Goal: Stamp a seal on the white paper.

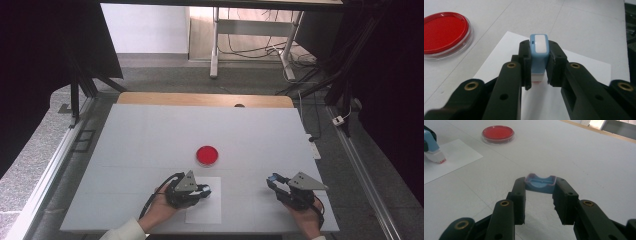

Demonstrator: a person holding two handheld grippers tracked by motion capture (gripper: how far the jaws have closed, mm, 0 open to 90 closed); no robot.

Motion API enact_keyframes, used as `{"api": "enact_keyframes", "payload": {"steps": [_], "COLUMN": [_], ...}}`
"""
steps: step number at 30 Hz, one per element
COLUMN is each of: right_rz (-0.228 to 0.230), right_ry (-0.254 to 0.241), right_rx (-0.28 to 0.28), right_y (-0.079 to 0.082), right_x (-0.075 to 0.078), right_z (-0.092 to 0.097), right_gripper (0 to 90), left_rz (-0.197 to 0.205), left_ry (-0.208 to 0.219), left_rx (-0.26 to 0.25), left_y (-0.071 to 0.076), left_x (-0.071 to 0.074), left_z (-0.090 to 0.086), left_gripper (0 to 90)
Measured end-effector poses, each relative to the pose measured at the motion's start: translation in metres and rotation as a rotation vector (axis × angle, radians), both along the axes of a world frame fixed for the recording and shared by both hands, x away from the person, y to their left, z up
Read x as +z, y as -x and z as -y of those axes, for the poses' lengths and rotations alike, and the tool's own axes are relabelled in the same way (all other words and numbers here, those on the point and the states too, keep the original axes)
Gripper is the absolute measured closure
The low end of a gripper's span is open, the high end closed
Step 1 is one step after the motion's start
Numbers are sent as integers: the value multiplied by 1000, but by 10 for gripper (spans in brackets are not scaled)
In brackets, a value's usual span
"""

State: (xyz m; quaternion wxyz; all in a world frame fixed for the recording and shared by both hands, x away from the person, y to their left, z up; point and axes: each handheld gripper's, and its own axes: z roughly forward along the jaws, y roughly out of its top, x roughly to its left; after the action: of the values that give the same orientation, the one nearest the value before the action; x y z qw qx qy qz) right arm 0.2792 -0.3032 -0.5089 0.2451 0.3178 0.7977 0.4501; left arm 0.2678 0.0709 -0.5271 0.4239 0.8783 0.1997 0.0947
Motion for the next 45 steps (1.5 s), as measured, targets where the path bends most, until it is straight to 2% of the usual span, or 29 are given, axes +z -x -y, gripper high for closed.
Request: {"api": "enact_keyframes", "payload": {"steps": [7,16,21,37,45], "right_rz": [0,-1,1,0,0], "right_ry": [-1,1,1,1,4], "right_rx": [0,1,-1,2,2], "right_y": [0,0,1,0,1], "right_x": [0,0,0,0,0], "right_z": [0,-1,-1,-2,-2], "right_gripper": [634,634,634,634,634], "left_rz": [-19,-37,-28,-26,-25], "left_ry": [-27,-36,-48,-32,-38], "left_rx": [2,3,1,12,8], "left_y": [-1,-3,-2,-1,-1], "left_x": [1,2,2,0,0], "left_z": [2,3,3,3,3], "left_gripper": [757,758,758,759,759]}}
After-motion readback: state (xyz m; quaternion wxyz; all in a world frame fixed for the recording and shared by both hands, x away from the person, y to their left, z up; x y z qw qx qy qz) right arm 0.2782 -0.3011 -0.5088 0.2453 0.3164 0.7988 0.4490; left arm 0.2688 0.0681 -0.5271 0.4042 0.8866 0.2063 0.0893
